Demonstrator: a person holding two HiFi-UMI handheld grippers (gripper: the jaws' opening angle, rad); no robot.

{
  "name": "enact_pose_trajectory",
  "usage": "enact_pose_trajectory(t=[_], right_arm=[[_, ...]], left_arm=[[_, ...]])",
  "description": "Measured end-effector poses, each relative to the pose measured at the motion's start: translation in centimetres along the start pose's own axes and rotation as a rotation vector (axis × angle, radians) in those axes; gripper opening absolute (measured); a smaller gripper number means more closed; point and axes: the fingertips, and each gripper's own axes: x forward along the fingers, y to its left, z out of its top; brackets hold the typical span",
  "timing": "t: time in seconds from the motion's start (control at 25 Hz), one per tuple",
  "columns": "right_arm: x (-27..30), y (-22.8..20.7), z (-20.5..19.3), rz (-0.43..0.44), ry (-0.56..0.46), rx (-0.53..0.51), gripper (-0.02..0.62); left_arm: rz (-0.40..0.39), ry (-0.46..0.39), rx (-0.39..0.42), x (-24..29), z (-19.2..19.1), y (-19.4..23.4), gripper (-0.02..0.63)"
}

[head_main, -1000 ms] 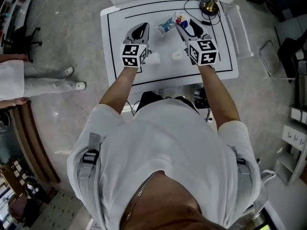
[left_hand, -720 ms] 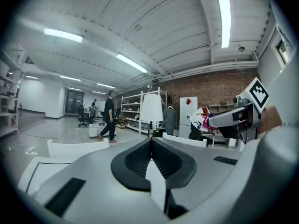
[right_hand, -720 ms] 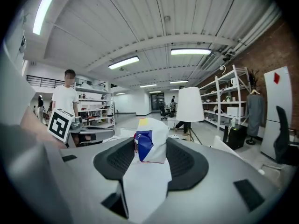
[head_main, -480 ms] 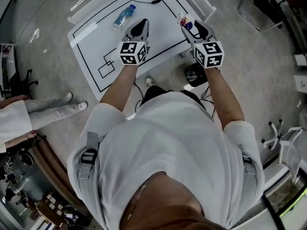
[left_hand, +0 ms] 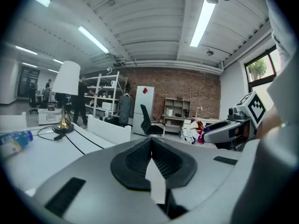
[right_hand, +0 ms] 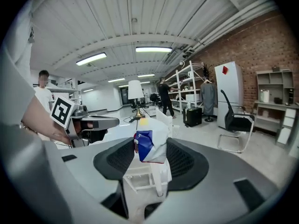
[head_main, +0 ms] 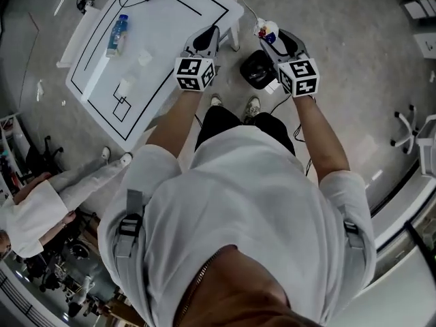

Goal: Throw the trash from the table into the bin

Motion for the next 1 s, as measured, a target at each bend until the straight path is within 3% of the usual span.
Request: enact_pose_trajectory(t=[0.36, 0.76, 1.0], right_arm=[[-1.6, -5.2, -14.5, -0.096, 0.204, 0.126, 0.219], [3.6, -6.2, -30.8, -0.102, 0.383, 0.186, 0.219], [6.8, -5.8, -42.2, -0.083, 0.490, 0.207, 0.219]], left_arm=[[-0.140, 0.241, -0.007, 5.4, -11.6, -6.3, 0.009], [-0.188, 0.467, -0.005, 8.0, -28.5, -5.2, 0.009], [-0.195, 0.557, -0.022, 9.6, -38.5, -3.4, 0.009]])
